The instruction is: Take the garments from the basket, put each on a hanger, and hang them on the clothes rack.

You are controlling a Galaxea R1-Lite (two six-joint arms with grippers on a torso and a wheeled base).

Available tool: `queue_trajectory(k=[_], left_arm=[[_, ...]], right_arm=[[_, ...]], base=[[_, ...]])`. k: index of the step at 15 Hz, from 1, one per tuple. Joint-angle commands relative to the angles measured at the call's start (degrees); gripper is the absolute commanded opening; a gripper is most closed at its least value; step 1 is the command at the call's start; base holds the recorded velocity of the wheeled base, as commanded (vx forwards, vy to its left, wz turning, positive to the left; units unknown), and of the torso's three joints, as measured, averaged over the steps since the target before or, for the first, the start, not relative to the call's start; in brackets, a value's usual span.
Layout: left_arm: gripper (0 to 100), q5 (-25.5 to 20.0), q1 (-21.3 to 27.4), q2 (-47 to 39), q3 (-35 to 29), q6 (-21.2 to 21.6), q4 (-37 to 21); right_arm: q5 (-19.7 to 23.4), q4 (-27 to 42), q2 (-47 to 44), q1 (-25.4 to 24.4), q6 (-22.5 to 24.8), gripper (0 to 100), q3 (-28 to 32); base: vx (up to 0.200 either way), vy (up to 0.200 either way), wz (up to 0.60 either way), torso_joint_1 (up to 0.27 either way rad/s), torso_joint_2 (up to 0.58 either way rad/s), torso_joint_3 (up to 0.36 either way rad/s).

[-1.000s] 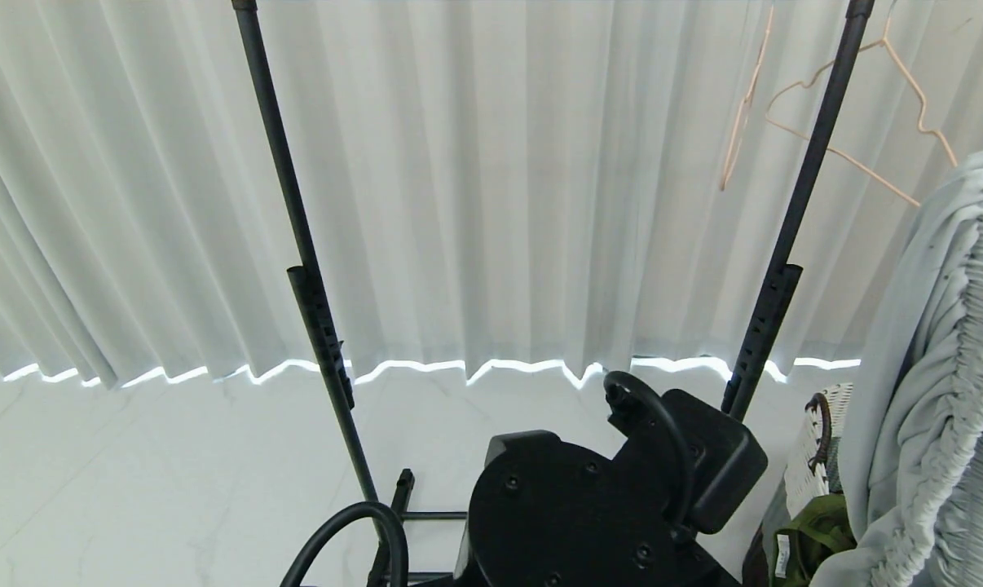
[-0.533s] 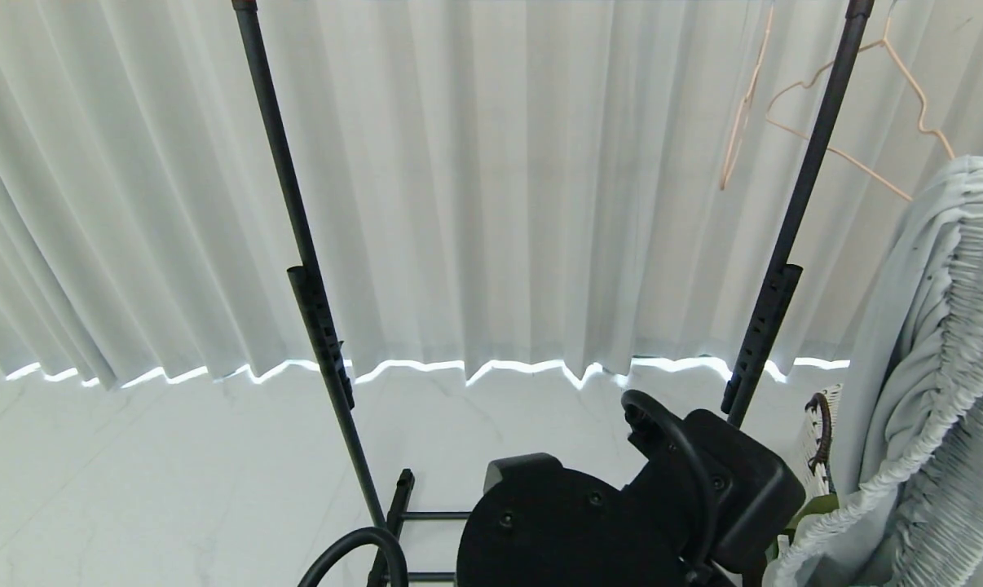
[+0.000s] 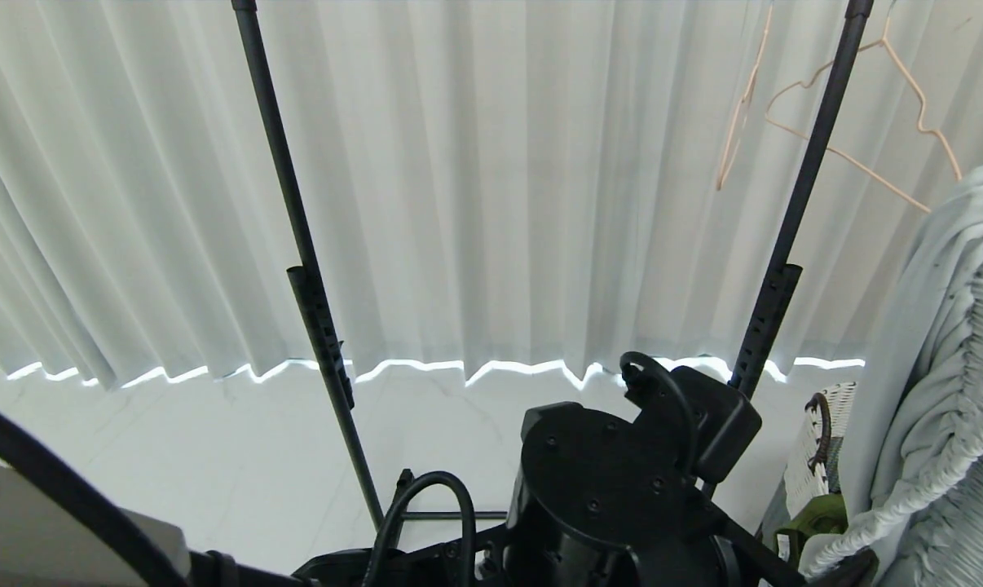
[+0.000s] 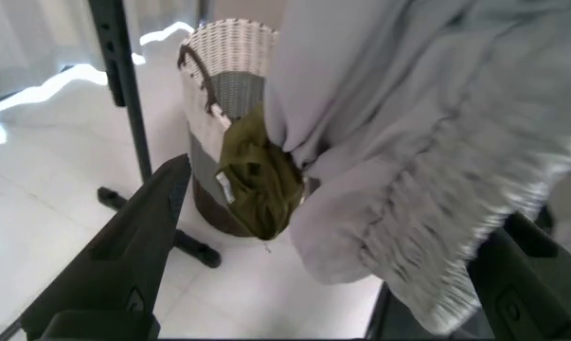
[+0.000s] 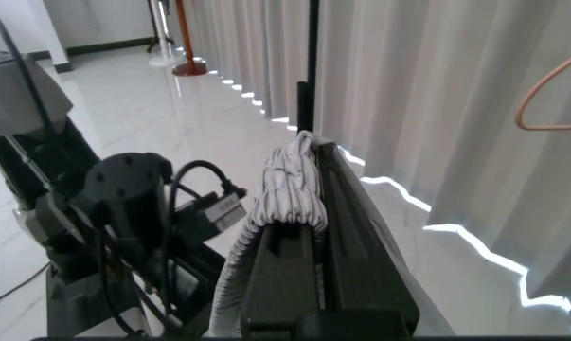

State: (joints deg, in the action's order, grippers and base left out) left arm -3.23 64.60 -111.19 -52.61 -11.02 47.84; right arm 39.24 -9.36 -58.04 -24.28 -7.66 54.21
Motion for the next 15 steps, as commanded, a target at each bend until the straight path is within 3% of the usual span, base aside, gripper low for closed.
queue_trajectory(k=[1, 3, 6, 7, 10, 13, 15], left_arm=[[100, 0.07, -0.35, -1.92, -0.21, 0.03, -0.02], [100, 0.07, -0.44, -1.75, 1.46, 0.12, 0.06], [100, 0.33, -1.23, -1.66, 3.84, 4.52, 0.15], [0, 0.42, -1.23, -1.66, 4.19, 4.6, 0.15], [0, 1.38, -1.32, -1.4, 4.8, 4.69, 2.17], [0, 4.9, -3.43, -1.31, 10.69, 5.13, 15.01], [0, 5.25, -4.83, 1.94, 12.36, 4.96, 16.32]], right_arm=[[-0.04, -0.04, 0.3, -0.15, 0.01, 0, -0.07], [-0.22, -0.04, 0.38, -0.06, 0.01, 0, -0.07], [-0.22, -0.04, 0.3, -0.06, 0.01, 0, -0.07], [-0.22, -0.04, 0.3, -0.06, 0.01, 0, -0.07], [-0.31, -0.04, 0.3, 0.03, 0.01, 0, -0.07], [-0.39, -0.13, 0.21, 0.64, 0.01, 0, 0.1], [-0.22, -0.48, -0.76, 0.82, 0.01, 0, 0.54]], base=[[0.0, 0.0, 0.0, 0.0, 0.0, 0.0], [0.0, 0.0, 0.0, 0.0, 0.0, 0.0], [0.0, 0.0, 0.0, 0.0, 0.0, 0.0], [0.0, 0.0, 0.0, 0.0, 0.0, 0.0], [0.0, 0.0, 0.0, 0.0, 0.0, 0.0], [0.0, 0.0, 0.0, 0.0, 0.0, 0.0], [0.0, 0.0, 0.0, 0.0, 0.0, 0.0]])
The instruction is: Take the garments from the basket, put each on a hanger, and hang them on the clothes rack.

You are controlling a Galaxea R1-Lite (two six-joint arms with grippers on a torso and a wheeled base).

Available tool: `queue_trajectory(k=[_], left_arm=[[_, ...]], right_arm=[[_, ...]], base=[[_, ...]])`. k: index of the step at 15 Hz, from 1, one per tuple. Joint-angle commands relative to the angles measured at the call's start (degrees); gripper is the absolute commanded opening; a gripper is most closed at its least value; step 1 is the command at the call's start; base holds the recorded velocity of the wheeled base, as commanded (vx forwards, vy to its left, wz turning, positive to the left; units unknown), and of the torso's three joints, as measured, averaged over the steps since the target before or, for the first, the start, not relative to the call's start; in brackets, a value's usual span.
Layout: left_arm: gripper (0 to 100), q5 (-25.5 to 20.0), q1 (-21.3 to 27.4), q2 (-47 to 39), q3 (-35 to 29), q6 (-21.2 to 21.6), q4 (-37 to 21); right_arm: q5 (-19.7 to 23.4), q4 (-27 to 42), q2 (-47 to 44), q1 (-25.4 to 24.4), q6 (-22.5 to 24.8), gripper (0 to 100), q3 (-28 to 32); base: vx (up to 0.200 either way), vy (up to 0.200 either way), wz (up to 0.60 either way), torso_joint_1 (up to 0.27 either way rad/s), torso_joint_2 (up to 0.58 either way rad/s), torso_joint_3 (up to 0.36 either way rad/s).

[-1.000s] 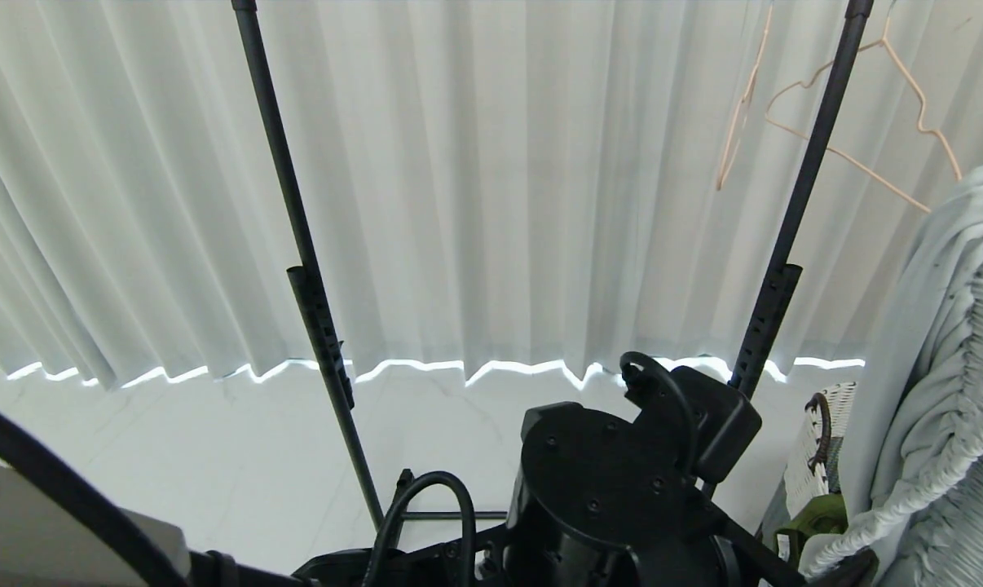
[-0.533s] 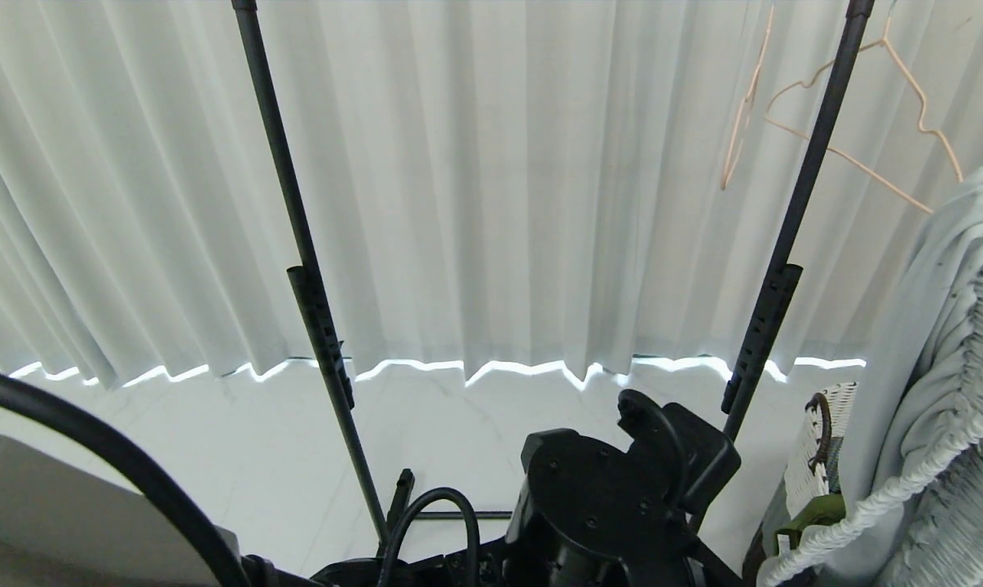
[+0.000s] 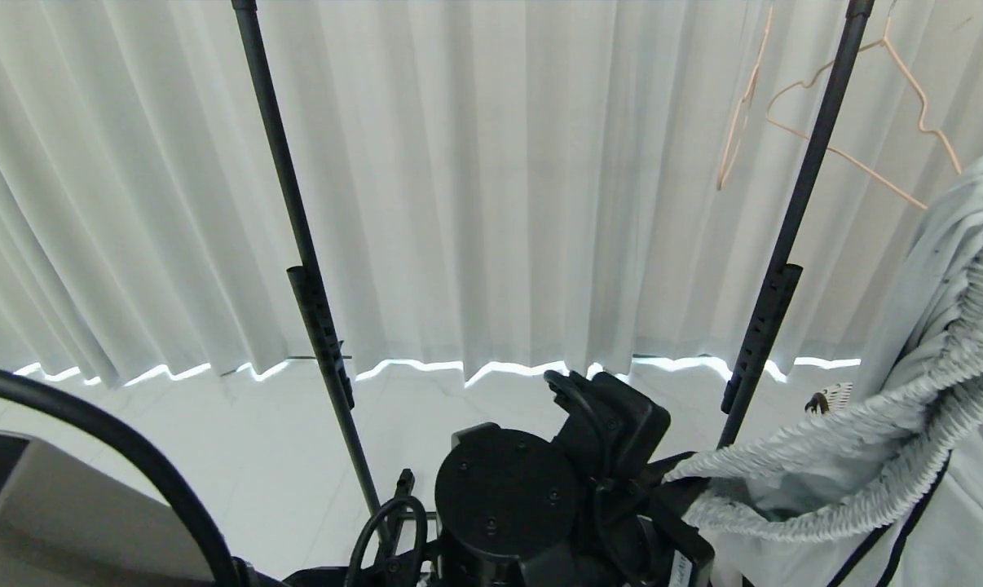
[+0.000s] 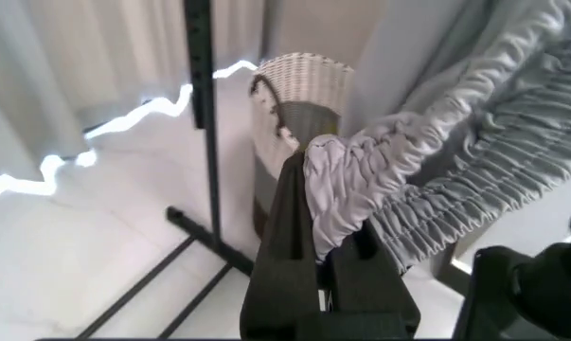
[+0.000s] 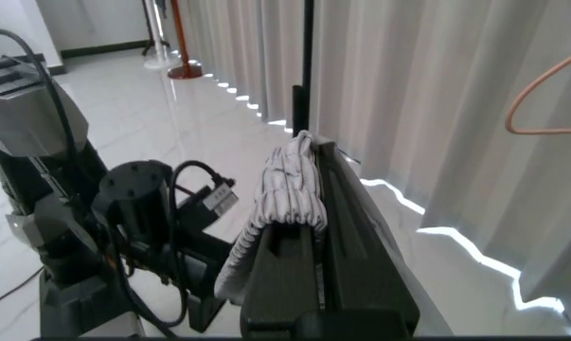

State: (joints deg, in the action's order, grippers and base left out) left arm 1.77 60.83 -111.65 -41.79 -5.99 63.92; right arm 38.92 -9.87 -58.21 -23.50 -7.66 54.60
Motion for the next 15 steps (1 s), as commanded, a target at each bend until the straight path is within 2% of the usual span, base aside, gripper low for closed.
queue_trajectory(k=[1, 3, 4, 6, 7, 8, 9, 12, 15], left_arm=[[0, 0.96, -2.3, 6.45, 1.62, -0.34, -2.57], [0, 1.4, -3.09, 14.01, 1.54, -1.75, -8.28], [0, 1.4, -3.44, 18.49, 1.27, -1.92, -13.2], [0, 1.66, -4.32, 27.37, -1.98, -1.75, -26.65], [0, 2.71, -4.41, 33.78, -6.11, -2.1, -39.83], [0, 3.42, -4.76, 36.42, -8.22, -2.19, -45.37], [0, 3.68, -5.72, 39.23, -9.54, -2.63, -47.74], [0, 3.77, -7.31, 43.27, -10.86, -2.63, -47.92], [0, 3.77, -8.36, 46.18, -10.86, -2.36, -48.09]], right_arm=[[0.1, -0.5, -1.73, 0.04, 0.1, 0, 0.68], [0.1, -1.11, -3.75, 0.04, 0.54, 0, 2.0], [0.19, -1.11, -4.98, 0.04, 0.54, 0, 3.32], [0.19, -1.02, -7.53, 0.04, 1.06, 0, 5.87], [0.19, -1.02, -9.82, 0.04, 1.94, 0, 7.71], [0.19, -1.02, -11.22, -0.05, 2.73, 0, 8.77], [0.01, -1.02, -13.25, -0.14, 3.61, 0, 10.44], [0.01, -1.38, -15.71, -0.49, 3.79, 0, 14.3], [0.1, -1.38, -15.79, -0.93, 3.79, 0, 15.54]], base=[[0.0, 0.0, 0.0, 0.0, 0.0, 0.0], [0.0, 0.0, 0.0, 0.0, 0.0, 0.0], [0.0, 0.0, 0.0, 0.0, 0.0, 0.0], [0.0, 0.0, 0.0, 0.0, 0.0, 0.0], [0.0, 0.0, 0.0, 0.0, 0.0, 0.0], [0.0, 0.0, 0.0, 0.0, 0.0, 0.0], [0.0, 0.0, 0.0, 0.0, 0.0, 0.0], [0.0, 0.0, 0.0, 0.0, 0.0, 0.0], [0.0, 0.0, 0.0, 0.0, 0.0, 0.0]])
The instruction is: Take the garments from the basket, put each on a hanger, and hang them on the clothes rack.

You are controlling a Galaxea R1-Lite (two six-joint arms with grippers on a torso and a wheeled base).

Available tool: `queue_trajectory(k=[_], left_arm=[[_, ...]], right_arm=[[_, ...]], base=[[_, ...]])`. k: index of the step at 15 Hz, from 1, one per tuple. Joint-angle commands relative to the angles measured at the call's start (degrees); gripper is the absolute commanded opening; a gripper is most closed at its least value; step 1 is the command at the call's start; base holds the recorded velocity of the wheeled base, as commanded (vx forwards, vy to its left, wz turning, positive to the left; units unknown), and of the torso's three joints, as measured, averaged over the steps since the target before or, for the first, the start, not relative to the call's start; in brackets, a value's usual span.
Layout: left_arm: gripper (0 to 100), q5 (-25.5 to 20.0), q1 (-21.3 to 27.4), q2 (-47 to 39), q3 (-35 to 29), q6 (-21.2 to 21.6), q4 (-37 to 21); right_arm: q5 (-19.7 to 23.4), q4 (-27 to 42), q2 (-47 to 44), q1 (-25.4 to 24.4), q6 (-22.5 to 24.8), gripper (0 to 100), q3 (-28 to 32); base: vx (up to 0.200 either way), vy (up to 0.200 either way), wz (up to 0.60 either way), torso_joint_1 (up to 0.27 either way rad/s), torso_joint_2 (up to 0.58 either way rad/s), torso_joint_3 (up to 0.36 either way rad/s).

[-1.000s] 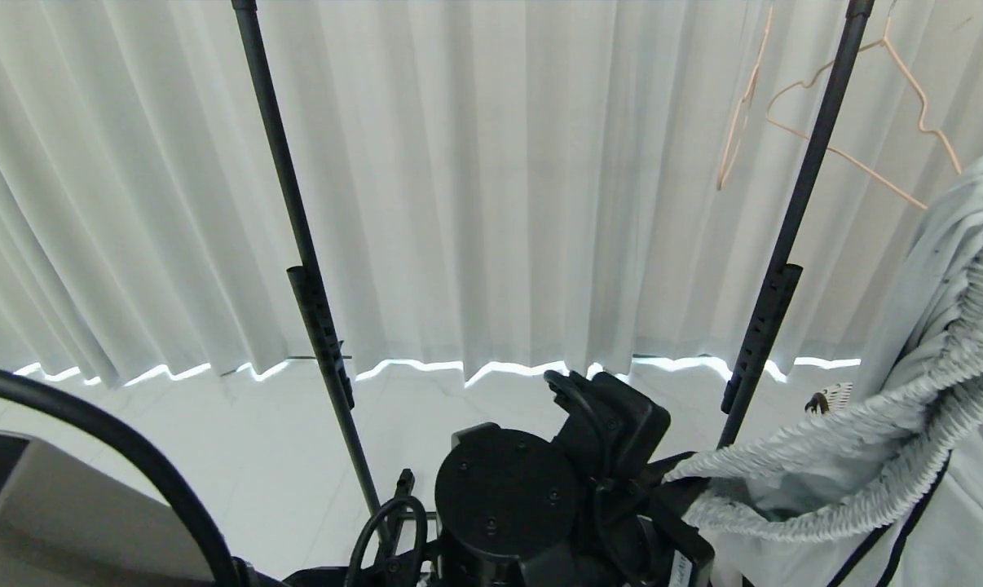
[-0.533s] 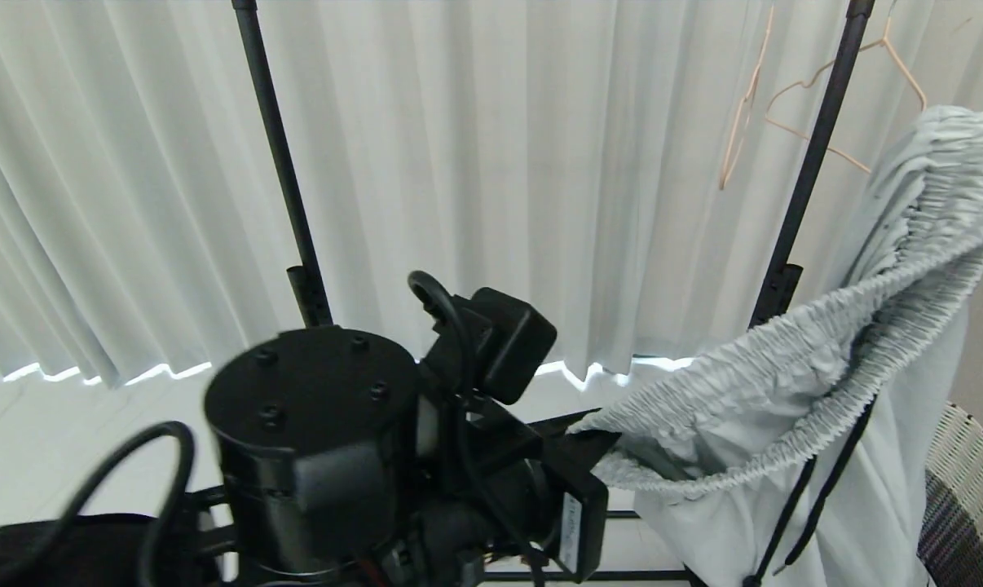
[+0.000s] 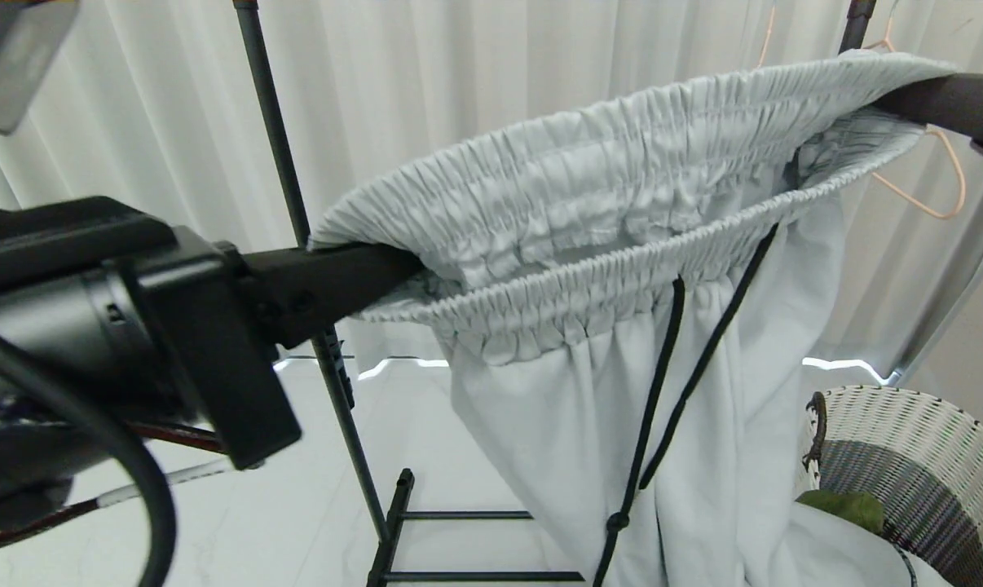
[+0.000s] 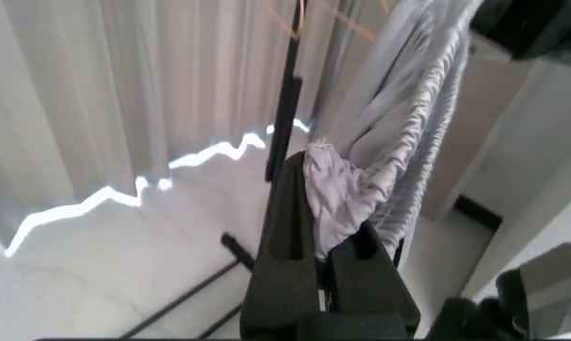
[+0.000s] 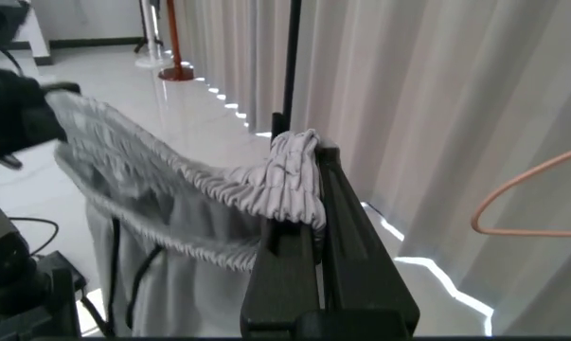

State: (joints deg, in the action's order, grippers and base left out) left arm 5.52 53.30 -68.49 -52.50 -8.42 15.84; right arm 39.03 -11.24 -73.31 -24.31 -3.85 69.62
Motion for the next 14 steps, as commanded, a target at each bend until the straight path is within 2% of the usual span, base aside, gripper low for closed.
queue_trajectory(k=[1, 2, 3, 4, 9, 12, 14], left_arm=[[0, 0.01, -2.76, 3.18, -0.05, 0.25, -0.19], [0, 0.01, -5.4, 3.27, 0.56, 1.39, -1.86], [0, 0.28, -6.72, 3.45, 2.14, 3.68, -4.59], [0, 1.16, -6.8, 3.98, 3.64, 5.26, -4.94], [0, 2.3, -6.8, 4.15, 2.41, 7.02, -4.76], [0, 2.3, -6.8, 3.36, 3.9, 13.61, -1.51], [0, 2.39, -6.8, 0.11, 1.53, 15.28, -0.37]], right_arm=[[-0.01, -0.01, -0.69, -0.13, -0.01, 0, 0.6], [-0.01, -0.01, -0.69, -0.13, -0.01, 0, 0.52], [-0.01, -0.01, -0.6, -0.13, -0.01, 0, 0.25], [-0.01, -0.01, -0.34, -0.13, 0.07, 0, -0.01], [-0.01, -0.27, -0.07, -0.04, 0.07, 0, -1.33], [-0.1, -2.65, 2.03, 1.46, 1.48, 0, -5.64], [-0.19, -3.26, 3.0, 1.54, 2.97, 0, -6.95]], base=[[0.0, 0.0, 0.0, 0.0, 0.0, 0.0], [0.0, 0.0, 0.0, 0.0, 0.0, 0.0], [0.0, 0.0, 0.0, 0.0, 0.0, 0.0], [0.0, 0.0, 0.0, 0.0, 0.0, 0.0], [0.0, 0.0, 0.0, 0.0, 0.0, 0.0], [0.0, 0.0, 0.0, 0.0, 0.0, 0.0], [0.0, 0.0, 0.0, 0.0, 0.0, 0.0]])
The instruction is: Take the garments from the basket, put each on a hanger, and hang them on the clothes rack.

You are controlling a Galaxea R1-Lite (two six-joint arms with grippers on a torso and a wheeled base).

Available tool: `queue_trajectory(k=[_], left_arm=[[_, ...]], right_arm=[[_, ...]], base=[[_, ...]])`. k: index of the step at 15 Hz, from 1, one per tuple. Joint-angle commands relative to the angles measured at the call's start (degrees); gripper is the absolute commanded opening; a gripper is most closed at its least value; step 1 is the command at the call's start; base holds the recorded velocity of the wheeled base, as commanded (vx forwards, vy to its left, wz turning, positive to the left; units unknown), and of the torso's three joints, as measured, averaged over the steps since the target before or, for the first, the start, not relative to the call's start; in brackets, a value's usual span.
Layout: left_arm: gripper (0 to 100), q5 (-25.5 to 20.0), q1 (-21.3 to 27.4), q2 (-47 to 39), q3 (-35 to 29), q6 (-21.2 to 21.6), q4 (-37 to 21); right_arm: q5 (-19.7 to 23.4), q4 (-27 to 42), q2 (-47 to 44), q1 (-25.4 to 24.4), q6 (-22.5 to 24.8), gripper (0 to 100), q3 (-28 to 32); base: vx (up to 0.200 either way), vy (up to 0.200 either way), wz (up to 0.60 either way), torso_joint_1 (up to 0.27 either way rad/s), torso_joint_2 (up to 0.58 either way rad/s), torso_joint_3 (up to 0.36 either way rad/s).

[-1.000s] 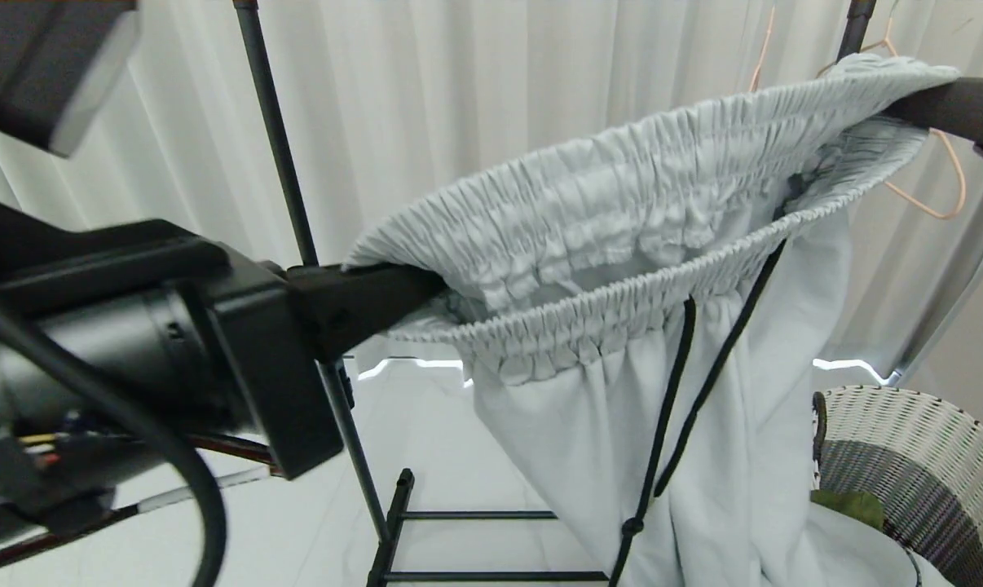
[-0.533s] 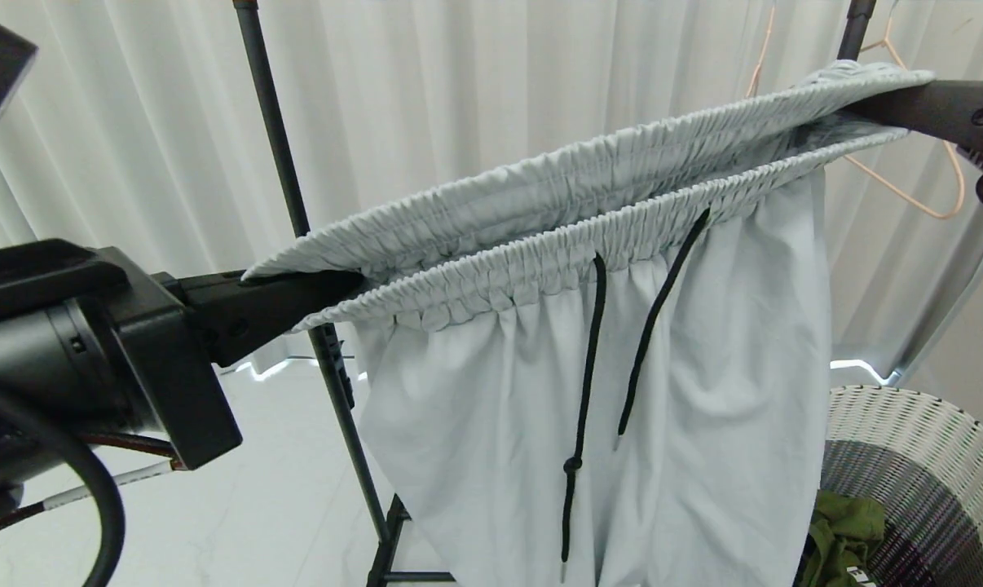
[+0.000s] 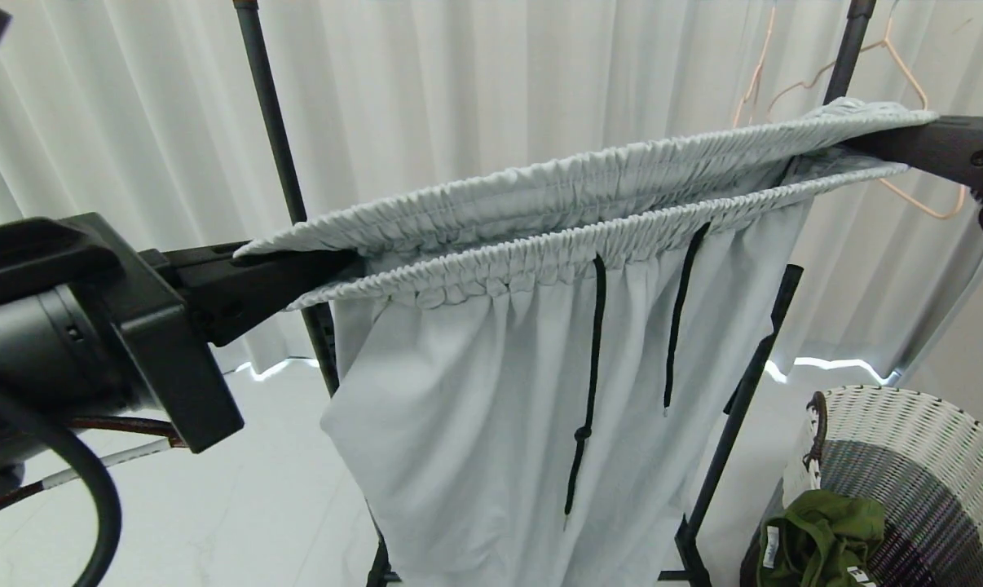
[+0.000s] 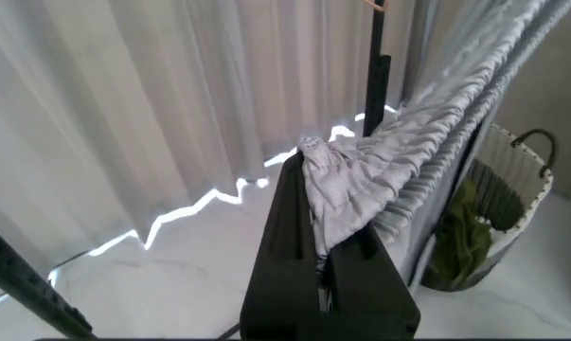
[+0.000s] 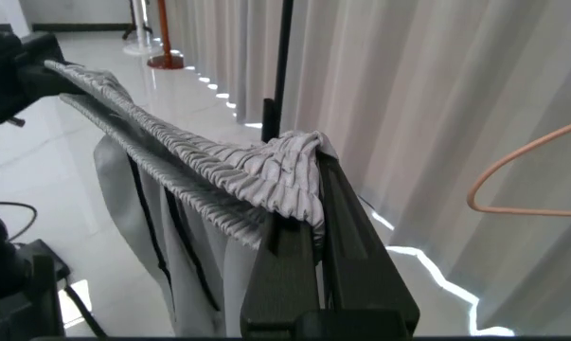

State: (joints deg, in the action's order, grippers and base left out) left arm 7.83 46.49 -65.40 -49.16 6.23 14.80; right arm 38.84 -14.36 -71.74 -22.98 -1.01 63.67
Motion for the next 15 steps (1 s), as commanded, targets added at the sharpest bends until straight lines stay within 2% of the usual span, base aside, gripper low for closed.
queue_trajectory(k=[1, 3, 5, 7, 9, 13, 15], left_arm=[[0, 0.17, -0.26, -4.56, -3.57, 0.71, 0.67], [0, 2.46, -1.93, -10.62, -11.04, 0.45, 0.67], [0, 4.48, -1.93, -14.84, -16.4, 0.27, 0.67], [0, 4.57, -1.93, -16.86, -18.6, 0.27, 0.67], [0, 4.65, -2.02, -17.39, -18.77, 0.27, 0.67], [0, 5.53, -4.48, -17.74, -18.34, 0.27, 0.67], [0, 5.45, -5.54, -20.55, -19.83, 0.19, 0.76]], right_arm=[[0.1, -0.14, 1.69, 0.22, 0.22, 0, -1.18], [0.1, -0.84, 2.22, 0.39, 0.22, 0, -1.01], [0.18, -6.91, 2.13, 2.06, 0.13, 0, -0.83], [0.01, -10.51, 2.22, 2.15, -0.13, 0, -1.44], [0.01, -10.6, 3.1, 2.68, -0.13, 0, -3.73], [0.45, -9.99, 4.59, 10.15, -0.13, 0, -5.93], [0.71, -9.99, 4.86, 10.32, 0.31, 0, -8.83]], base=[[0.0, 0.0, 0.0, 0.0, 0.0, 0.0], [0.0, 0.0, 0.0, 0.0, 0.0, 0.0], [0.0, 0.0, 0.0, 0.0, 0.0, 0.0], [0.0, 0.0, 0.0, 0.0, 0.0, 0.0], [0.0, 0.0, 0.0, 0.0, 0.0, 0.0], [0.0, 0.0, 0.0, 0.0, 0.0, 0.0], [0.0, 0.0, 0.0, 0.0, 0.0, 0.0]])
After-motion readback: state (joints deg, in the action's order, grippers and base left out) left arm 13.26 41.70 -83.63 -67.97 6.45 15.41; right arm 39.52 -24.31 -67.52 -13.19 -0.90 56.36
